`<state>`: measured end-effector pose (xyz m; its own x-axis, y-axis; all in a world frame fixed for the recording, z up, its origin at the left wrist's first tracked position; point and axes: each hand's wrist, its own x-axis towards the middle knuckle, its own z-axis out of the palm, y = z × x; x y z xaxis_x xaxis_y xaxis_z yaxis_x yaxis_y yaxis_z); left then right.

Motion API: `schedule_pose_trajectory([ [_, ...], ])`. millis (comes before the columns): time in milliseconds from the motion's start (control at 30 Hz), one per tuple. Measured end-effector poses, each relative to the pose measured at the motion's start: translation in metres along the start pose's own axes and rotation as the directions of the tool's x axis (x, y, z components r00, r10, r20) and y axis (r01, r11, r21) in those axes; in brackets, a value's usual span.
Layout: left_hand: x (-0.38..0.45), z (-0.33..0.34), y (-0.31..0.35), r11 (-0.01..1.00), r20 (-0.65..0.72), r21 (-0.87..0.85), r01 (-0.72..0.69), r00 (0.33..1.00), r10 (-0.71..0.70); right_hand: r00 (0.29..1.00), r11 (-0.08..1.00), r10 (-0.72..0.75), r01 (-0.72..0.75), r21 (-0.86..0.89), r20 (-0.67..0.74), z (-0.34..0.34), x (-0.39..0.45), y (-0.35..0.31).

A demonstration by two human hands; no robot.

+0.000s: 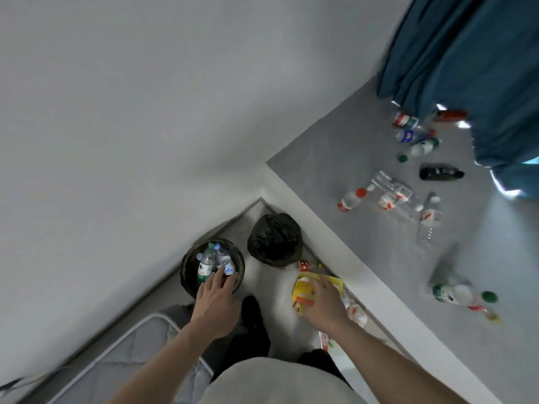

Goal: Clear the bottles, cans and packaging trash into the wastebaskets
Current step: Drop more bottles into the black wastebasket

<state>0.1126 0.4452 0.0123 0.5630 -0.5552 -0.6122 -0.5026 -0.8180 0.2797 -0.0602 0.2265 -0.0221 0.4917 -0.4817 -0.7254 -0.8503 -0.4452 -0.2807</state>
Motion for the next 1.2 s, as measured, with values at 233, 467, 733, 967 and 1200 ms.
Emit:
schedule_pose_trajectory([
  [233, -0.018, -0.021, 0.096, 0.966, 0.045, 0.181, -0.185, 0.983, 0.179, 0.973, 0.969, 0.129, -0.084, 0.23, -0.189, -0.053, -0.09, 0.1],
  [467, -0.042, -0.009, 0.241, 0.933, -0.021, 0.217, -0.288, 0.954, 0.299, 0.924, 0.929, 0.224, -0.106, 0.354, -0.311, -0.073, -0.161, 0.218],
  [733, -0.091, 0.032, 0.346, 0.871, 0.029, 0.243, -0.427, 0.901, 0.434, 0.901, 0.907, 0.258, -0.102, 0.409, -0.348, -0.095, -0.206, 0.307],
  [967, -0.098, 0.032, 0.384, 0.781, 0.091, 0.314, -0.54, 0.836, 0.541, 0.847, 0.846, 0.369, -0.134, 0.517, -0.383, -0.096, -0.236, 0.338],
  [1200, -0.087, 0.031, 0.392, 0.705, 0.168, 0.334, -0.626, 0.775, 0.609, 0.788, 0.799, 0.468, -0.184, 0.572, -0.4, -0.075, -0.257, 0.337],
])
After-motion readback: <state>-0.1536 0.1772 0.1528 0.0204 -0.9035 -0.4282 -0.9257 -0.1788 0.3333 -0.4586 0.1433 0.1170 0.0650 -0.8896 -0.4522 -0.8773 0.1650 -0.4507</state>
